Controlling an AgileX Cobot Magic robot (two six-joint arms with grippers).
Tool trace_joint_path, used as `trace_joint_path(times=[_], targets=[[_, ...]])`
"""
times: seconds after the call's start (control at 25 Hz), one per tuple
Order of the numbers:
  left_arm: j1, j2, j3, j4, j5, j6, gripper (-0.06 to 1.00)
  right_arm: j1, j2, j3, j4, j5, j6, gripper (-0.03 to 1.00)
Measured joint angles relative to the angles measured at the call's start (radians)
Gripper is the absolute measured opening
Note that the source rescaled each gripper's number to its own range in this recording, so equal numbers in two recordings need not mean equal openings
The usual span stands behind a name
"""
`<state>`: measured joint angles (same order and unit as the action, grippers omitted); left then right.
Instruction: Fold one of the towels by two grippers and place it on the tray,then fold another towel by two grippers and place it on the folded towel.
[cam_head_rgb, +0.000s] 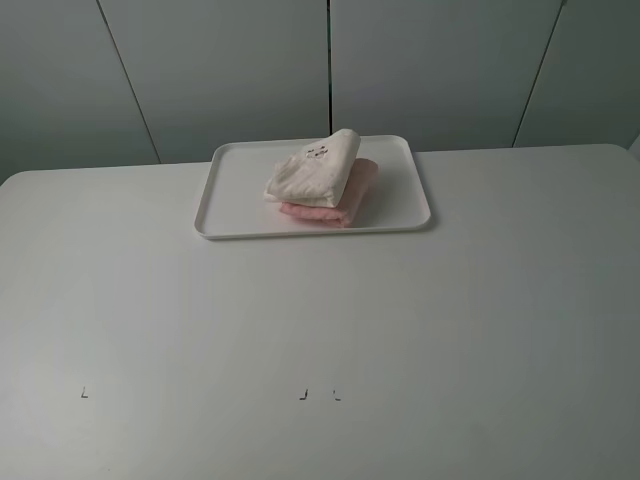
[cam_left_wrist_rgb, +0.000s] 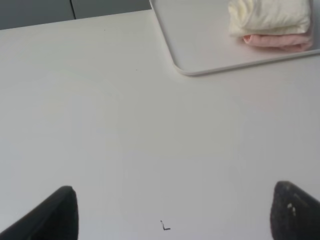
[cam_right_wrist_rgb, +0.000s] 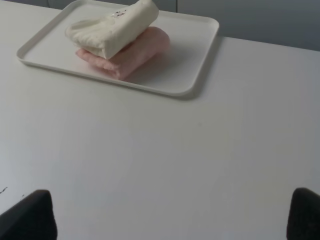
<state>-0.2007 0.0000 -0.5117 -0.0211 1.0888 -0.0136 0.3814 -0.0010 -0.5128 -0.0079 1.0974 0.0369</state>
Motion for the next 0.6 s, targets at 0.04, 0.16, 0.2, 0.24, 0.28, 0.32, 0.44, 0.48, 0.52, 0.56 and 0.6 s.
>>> trace_joint_path(times=[0.04,0.16,0.2,0.24,0.28,0.32,0.44,0.48,0.52,0.56,0.6], targets=[[0.0,0.0,0.0,0.0,0.0,0.0,1.0,0.0,0.0,0.0,0.008,0.0,0.002,1.0],[0.0,0.0,0.0,0.0,0.0,0.0,1.0,-0.002,0.0,0.0,0.019,0.0,0.003,1.0],[0.002,0.0,0.0,0.0,0.0,0.0,1.0,-0.011,0.0,0.0,0.019,0.0,0.003,1.0],[0.005,0.0,0.0,0.0,0.0,0.0,1.0,-0.031,0.0,0.0,0.021,0.0,0.003,1.0],[0.017,0.0,0.0,0.0,0.0,0.0,1.0,-0.053,0.0,0.0,0.021,0.0,0.003,1.0],[0.034,0.0,0.0,0.0,0.0,0.0,1.0,-0.081,0.0,0.0,0.021,0.0,0.003,1.0],[0.109,0.0,0.0,0.0,0.0,0.0,1.0,-0.199,0.0,0.0,0.021,0.0,0.003,1.0],[0.136,0.0,0.0,0.0,0.0,0.0,1.0,-0.235,0.0,0.0,0.021,0.0,0.003,1.0],[0.155,0.0,0.0,0.0,0.0,0.0,1.0,-0.26,0.0,0.0,0.021,0.0,0.003,1.0],[0.173,0.0,0.0,0.0,0.0,0.0,1.0,-0.284,0.0,0.0,0.021,0.0,0.003,1.0],[0.184,0.0,0.0,0.0,0.0,0.0,1.0,-0.302,0.0,0.0,0.021,0.0,0.003,1.0]])
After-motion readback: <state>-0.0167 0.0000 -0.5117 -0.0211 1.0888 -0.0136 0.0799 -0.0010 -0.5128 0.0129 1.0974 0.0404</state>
